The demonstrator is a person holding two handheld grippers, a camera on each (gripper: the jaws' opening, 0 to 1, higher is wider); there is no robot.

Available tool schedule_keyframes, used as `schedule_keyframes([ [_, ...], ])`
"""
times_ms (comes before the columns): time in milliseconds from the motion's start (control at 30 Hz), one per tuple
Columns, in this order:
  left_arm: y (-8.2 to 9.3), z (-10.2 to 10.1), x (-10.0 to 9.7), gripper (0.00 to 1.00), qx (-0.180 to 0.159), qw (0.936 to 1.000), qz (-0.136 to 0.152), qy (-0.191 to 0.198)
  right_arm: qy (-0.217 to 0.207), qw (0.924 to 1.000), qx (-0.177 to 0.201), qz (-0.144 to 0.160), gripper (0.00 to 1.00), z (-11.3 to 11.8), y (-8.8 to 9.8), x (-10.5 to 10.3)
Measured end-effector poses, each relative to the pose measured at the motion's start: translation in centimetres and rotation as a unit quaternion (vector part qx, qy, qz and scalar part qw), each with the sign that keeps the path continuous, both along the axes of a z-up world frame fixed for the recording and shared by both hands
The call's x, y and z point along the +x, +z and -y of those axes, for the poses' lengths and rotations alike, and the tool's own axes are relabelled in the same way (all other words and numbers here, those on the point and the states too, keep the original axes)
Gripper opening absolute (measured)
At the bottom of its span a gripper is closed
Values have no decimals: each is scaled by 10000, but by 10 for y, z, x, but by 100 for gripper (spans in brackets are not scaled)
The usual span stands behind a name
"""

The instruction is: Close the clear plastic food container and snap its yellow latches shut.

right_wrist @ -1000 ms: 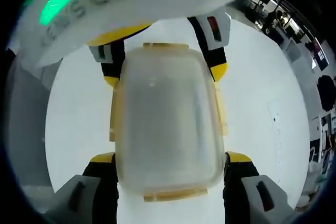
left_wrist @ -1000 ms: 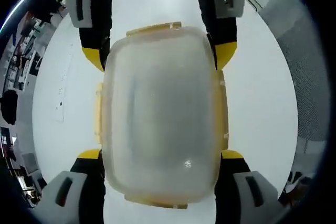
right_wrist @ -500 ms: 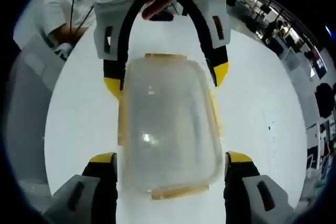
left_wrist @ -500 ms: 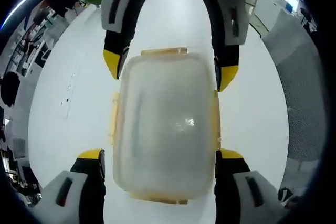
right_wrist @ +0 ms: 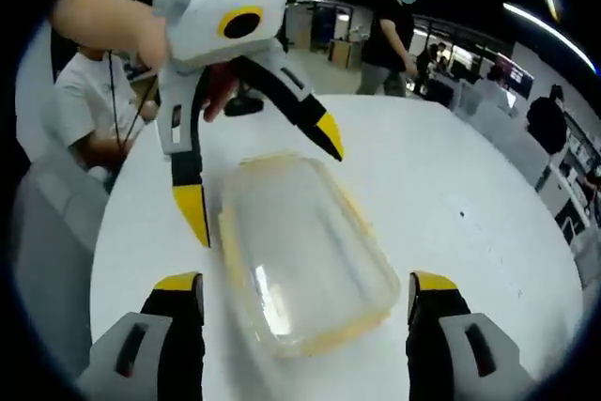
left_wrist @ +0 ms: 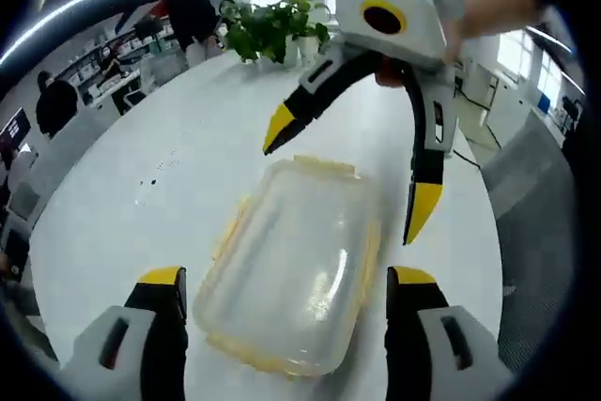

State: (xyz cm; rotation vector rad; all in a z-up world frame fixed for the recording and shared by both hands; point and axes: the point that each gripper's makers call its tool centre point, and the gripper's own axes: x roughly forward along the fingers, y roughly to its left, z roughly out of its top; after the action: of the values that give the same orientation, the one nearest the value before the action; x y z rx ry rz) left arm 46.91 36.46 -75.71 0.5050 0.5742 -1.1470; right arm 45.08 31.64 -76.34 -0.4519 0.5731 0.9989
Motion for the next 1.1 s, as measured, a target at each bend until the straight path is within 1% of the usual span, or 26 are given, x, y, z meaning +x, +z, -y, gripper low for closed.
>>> schedule_keyframes([
  [33, 0, -1, 0, 88, -102, 9999, -7, 101, -108, 9999, 89, 5, 92, 0, 1, 1],
  [67, 2, 0, 2, 88, -315, 9992, -3, 252, -265, 9993, 280, 19, 93, -2, 3, 1],
  [133, 6, 1, 2, 89, -604, 9974, 33, 388, -512, 9970, 577, 54, 93, -3, 8, 4],
  [167, 8, 0, 4, 89, -692, 9963, 79, 501, -623, 9959, 650, 66, 93, -3, 10, 5],
  [200, 9, -1, 5, 89, -732, 9956, 120, 567, -785, 9935, 813, 113, 93, -3, 13, 7],
  [267, 15, -3, 9, 87, -870, 9932, 217, 742, -917, 9917, 891, 149, 93, -2, 14, 9],
  [367, 16, -4, 10, 87, -1016, 9902, 149, 944, -1113, 9885, 1004, 205, 92, -1, 15, 7],
  [433, 15, -5, 9, 87, -1059, 9894, 113, 986, -1183, 9868, 1095, 151, 92, -1, 14, 5],
  [533, 16, -7, 8, 87, -1104, 9883, 132, 1049, -1240, 9864, 1064, 151, 91, 2, 12, 5],
  [600, 18, -7, 7, 87, -1191, 9867, 99, 1101, -1349, 9844, 1126, 103, 91, 4, 13, 4],
  [733, 18, -9, 7, 86, -1290, 9835, -10, 1265, -1439, 9829, 1125, 222, 91, 10, 15, 5],
  [833, 20, -10, 7, 86, -1372, 9814, -29, 1340, -1551, 9805, 1190, 214, 91, 15, 16, 6],
  [900, 19, -11, 7, 86, -1381, 9807, -34, 1380, -1670, 9774, 1284, 165, 91, 18, 17, 5],
  [1000, 19, -15, 5, 86, -1380, 9800, -28, 1430, -1795, 9739, 1378, 171, 91, 23, 19, 3],
  [1100, 20, -19, 3, 86, -1433, 9781, -42, 1510, -1860, 9721, 1416, 203, 91, 26, 22, 1],
])
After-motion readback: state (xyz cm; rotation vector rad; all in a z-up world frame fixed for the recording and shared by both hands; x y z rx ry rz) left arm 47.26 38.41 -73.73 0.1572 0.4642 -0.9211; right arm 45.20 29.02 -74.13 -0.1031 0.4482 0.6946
